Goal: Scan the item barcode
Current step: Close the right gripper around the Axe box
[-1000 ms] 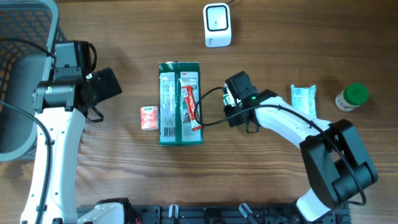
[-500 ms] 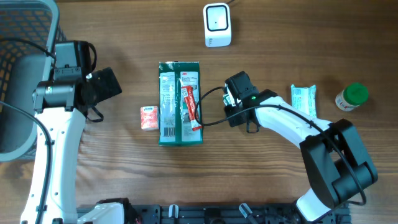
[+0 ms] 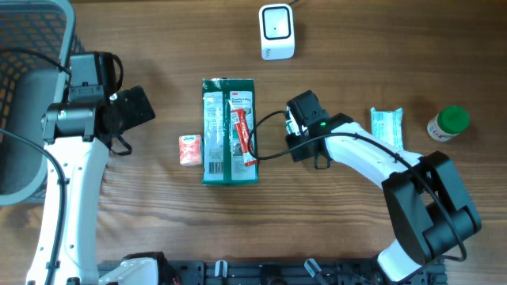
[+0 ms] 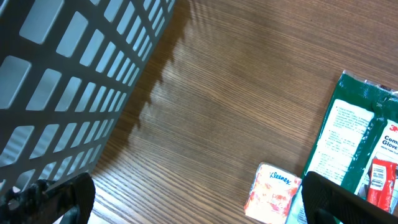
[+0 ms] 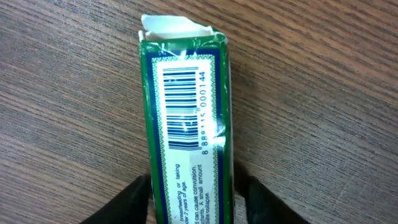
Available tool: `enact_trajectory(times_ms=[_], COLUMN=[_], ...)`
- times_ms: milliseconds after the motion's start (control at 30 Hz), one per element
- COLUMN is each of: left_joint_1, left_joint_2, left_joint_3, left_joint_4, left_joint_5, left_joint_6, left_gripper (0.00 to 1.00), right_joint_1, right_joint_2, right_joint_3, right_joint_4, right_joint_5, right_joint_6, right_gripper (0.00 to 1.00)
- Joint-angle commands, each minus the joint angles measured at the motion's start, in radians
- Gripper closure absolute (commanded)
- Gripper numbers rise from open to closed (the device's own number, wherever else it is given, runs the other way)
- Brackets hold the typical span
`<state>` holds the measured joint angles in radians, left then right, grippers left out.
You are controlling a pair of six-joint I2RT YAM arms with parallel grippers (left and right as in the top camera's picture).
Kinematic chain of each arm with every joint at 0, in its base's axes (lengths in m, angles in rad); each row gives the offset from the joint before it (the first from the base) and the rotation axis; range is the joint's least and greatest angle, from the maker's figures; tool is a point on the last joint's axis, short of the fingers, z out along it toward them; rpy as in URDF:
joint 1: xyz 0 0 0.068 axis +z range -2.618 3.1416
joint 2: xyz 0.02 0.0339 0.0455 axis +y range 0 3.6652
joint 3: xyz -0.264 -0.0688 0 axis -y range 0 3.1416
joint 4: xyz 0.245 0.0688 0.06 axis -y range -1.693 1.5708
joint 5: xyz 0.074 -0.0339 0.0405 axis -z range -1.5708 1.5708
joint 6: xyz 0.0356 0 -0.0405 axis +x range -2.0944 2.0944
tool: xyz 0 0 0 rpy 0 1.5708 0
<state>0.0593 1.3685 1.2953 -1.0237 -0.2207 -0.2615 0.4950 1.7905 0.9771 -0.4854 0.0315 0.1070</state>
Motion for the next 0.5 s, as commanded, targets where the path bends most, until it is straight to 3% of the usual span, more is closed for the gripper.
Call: enact_trajectory(times_ms=[0, 133, 467], left_joint_1=[0.005, 0.005, 0.005], left_joint_2=[-0.013, -0.013, -0.013], left_joint_3=[0.016, 0.016, 0.016], left_joint_4=[0.003, 0.003, 0.003], left_joint_5=[-0.016, -0.016, -0.016], left_joint_6=[-0.008, -0.008, -0.009], left_gripper=[0.00, 0.00, 0.00], right_joint_1=[0.001, 0.001, 0.001], right_joint_2=[-0.001, -0.001, -0.001], right_joint_3=[0.034, 0.039, 0.039], right_joint_4=[-0.004, -0.003, -0.046], right_joint_5=[0.014, 0.015, 0.024], right_joint_6=[0.000, 0.000, 0.000], right_gripper=[0.56, 0.64, 0.64])
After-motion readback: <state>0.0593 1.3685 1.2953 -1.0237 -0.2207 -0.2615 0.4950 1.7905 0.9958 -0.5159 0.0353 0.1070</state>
